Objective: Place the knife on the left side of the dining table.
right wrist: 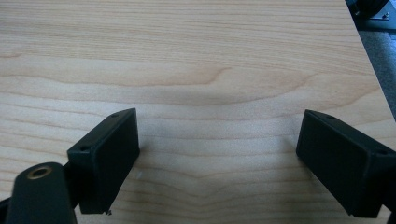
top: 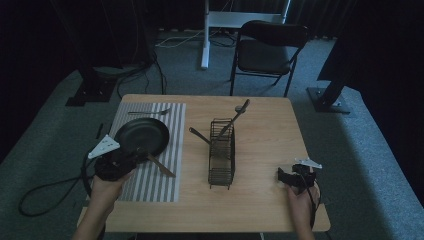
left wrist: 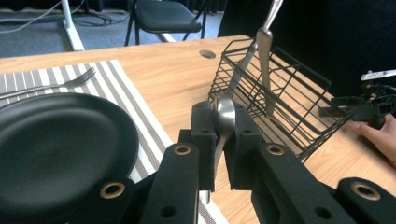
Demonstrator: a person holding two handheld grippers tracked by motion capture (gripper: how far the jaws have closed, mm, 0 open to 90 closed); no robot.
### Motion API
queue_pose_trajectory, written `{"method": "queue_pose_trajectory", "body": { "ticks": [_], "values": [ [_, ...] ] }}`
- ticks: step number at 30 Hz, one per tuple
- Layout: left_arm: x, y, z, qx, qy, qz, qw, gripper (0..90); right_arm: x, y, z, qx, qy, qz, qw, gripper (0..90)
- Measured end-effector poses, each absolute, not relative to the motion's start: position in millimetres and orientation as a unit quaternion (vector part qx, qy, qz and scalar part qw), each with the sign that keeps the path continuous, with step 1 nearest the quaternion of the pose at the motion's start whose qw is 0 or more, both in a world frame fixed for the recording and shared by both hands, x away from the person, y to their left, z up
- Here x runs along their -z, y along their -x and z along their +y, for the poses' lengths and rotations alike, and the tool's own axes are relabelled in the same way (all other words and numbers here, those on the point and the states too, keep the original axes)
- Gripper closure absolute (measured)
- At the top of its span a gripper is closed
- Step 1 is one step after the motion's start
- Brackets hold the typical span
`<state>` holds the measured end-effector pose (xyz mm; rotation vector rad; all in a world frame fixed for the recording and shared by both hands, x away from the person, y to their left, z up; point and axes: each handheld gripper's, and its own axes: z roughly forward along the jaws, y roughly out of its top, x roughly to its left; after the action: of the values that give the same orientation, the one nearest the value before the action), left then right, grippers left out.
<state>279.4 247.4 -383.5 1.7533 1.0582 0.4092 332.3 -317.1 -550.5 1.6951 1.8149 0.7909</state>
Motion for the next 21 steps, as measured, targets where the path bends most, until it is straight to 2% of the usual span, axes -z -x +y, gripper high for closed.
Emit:
{"method": "queue_pose_trajectory", "body": {
  "ticks": [12, 21],
  "values": [
    [396.2, -280.8, 251.5, -0.164, -0.718, 0.457, 0.499, 83.6, 550.5, -332.3, -317.1, -0.293, -0.627, 0.671, 0.265, 12.2],
    [400.3, -284.2, 267.6, -0.163, -0.713, 0.476, 0.488, 79.1, 550.5, -332.3, -317.1, -0.293, -0.627, 0.672, 0.265, 12.2]
  ]
}}
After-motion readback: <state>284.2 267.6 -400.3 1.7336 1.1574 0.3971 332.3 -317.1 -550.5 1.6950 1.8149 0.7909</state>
